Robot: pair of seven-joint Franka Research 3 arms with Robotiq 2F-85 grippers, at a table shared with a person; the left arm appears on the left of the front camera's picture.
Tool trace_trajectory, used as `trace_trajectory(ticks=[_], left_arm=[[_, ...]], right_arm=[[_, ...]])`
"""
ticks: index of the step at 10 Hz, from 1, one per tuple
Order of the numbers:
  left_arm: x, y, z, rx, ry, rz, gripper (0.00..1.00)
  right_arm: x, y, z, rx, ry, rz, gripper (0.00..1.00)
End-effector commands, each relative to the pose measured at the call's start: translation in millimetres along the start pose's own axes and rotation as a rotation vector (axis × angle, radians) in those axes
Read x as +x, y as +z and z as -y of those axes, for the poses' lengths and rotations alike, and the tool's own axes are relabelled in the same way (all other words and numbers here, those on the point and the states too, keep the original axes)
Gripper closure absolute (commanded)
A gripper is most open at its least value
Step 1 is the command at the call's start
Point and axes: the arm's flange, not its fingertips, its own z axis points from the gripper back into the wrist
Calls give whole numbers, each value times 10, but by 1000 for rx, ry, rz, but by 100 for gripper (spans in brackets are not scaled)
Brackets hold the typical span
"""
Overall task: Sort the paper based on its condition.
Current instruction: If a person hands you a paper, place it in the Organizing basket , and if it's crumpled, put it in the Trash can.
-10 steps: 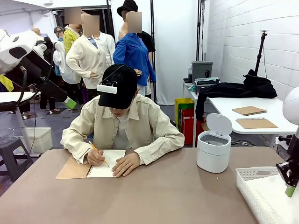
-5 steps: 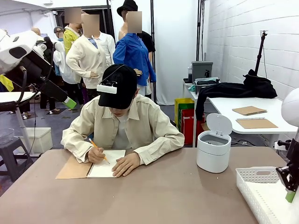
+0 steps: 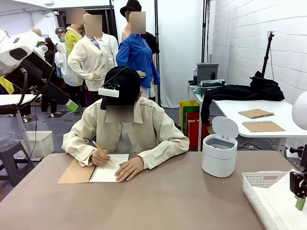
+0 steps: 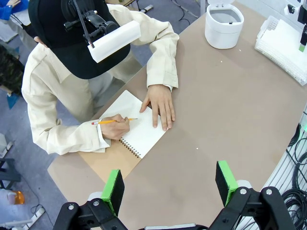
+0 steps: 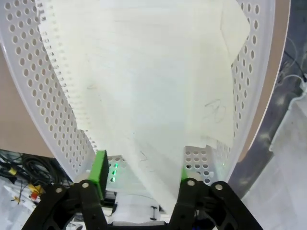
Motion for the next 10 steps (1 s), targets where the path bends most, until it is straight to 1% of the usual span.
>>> trace_trajectory(ticks=[1, 2, 5, 6, 8, 10], left_arm=[[-6, 0, -7, -7, 5, 3, 0], [-6, 0, -7, -7, 5, 3, 0], [-6, 0, -7, -7, 5, 3, 0], [-6, 0, -7, -7, 5, 3, 0], [-6, 0, -7, -7, 5, 3, 0], [-6, 0, -7, -7, 5, 3, 0]], right_arm=[[-409, -371, 24, -68, 4, -16, 0], [-406, -311, 62, -94, 8, -13, 0], [-361, 16, 122, -152, 27, 45, 0], [-373, 127, 120, -148, 29, 73, 0], [-395, 284, 92, -103, 63, 104, 0], [-413, 340, 54, -84, 96, 136, 0]])
